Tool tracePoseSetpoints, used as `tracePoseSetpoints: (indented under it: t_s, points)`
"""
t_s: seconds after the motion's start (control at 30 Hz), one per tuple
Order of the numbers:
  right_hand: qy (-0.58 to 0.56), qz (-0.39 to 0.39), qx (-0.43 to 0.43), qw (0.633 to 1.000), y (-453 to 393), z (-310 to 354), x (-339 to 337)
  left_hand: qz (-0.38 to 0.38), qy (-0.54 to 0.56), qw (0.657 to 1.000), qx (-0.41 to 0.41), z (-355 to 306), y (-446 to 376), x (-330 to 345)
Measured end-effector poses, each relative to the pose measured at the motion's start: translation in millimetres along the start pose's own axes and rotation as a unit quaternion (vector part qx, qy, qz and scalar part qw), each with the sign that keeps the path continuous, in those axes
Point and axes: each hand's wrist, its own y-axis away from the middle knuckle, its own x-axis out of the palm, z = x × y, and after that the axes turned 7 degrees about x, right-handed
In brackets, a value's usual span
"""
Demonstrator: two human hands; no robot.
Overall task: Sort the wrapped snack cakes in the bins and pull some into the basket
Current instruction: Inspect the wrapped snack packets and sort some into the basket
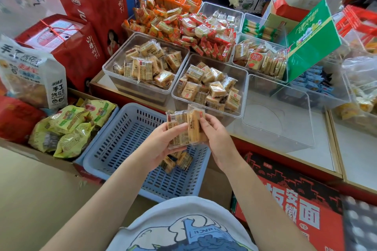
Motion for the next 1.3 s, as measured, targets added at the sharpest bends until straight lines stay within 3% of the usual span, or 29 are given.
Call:
tracePoseSetpoints:
  t_s: [0.23, 0.4, 0.57, 0.87, 1.07, 1.17, 1.23, 1.3]
  points:
    - [0.056, 0.038, -0.001, 0.998, 6, 1, -2, 0.001, -0.011, 1.0, 0.019, 2, -3, 5]
    - [0.11, -0.035, 0.0, 0.993, 4, 2, -11, -0.035, -0.027, 0.999, 0.029, 7, -8, -8]
    - [-0.097, 0.009, 0.062, 0.993, 5, 8, -12, -0.045, 0.046, 0.998, -0.014, 8, -8, -6]
    - [-0.151, 0.009, 0.075, 0.986, -11, 8, -17, -0.051, 0.214, 0.971, -0.088, 6, -30, 0]
    - [-0.097, -0.04, 0.101, 0.989, -29, 6, -36, -0.137, 0.059, 0.982, -0.116, 5, -67, 13]
    - [-0.068, -0.064, 0.145, 0.985, -52, 9, -50, -0.142, -0.013, 0.981, -0.133, 0, -97, 20]
    - [-0.039, -0.083, 0.152, 0.984, -75, 20, -61, -0.145, -0.069, 0.981, -0.112, -13, -126, 27]
    - [0.001, -0.1, 0.13, 0.986, -98, 36, -72, -0.108, -0.154, 0.981, -0.037, -26, -157, 32]
